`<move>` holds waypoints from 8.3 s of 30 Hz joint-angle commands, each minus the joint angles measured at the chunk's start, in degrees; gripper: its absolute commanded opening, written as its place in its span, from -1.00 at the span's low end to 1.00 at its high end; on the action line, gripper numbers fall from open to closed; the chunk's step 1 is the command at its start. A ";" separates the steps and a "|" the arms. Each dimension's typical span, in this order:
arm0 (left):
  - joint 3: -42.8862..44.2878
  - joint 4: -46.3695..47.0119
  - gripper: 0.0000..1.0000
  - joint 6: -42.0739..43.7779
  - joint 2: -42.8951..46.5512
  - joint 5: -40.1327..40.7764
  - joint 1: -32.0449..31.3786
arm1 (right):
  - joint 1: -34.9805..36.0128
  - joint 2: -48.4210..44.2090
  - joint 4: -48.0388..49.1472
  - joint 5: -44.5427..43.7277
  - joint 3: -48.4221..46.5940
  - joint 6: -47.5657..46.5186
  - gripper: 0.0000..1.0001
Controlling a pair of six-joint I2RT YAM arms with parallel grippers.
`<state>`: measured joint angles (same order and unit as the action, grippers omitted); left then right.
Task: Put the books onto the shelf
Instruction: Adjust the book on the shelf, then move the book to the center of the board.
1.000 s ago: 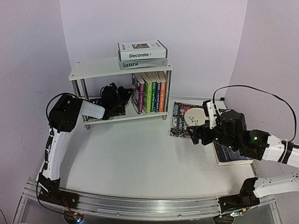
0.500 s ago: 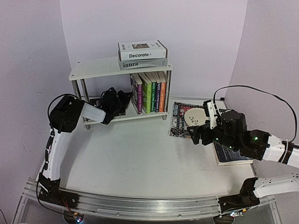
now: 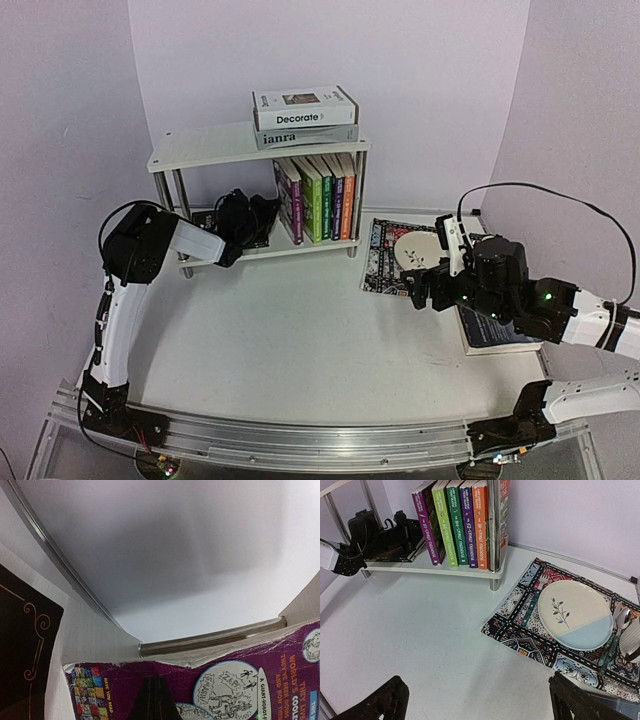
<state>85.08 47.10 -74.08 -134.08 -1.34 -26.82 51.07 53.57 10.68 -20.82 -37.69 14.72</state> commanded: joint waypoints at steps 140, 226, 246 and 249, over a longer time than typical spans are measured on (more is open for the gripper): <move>-48.82 -26.67 0.99 31.55 57.59 -17.73 -2.98 | -41.51 18.89 -28.58 15.85 -0.34 19.03 0.97; -44.58 -28.96 0.97 33.65 49.81 -21.02 -10.71 | -59.49 24.73 -9.51 30.13 11.06 21.25 0.96; -41.06 -28.91 0.96 32.33 44.46 -21.69 -13.79 | -11.10 26.91 -13.33 22.86 -3.50 33.07 0.97; -40.93 -28.95 0.95 32.41 44.32 -21.72 -14.15 | -10.38 27.85 -13.40 23.06 -4.54 32.49 0.97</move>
<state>41.30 16.92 -41.95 -89.40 -22.46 -40.33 39.48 80.54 -0.90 2.27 -39.33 48.91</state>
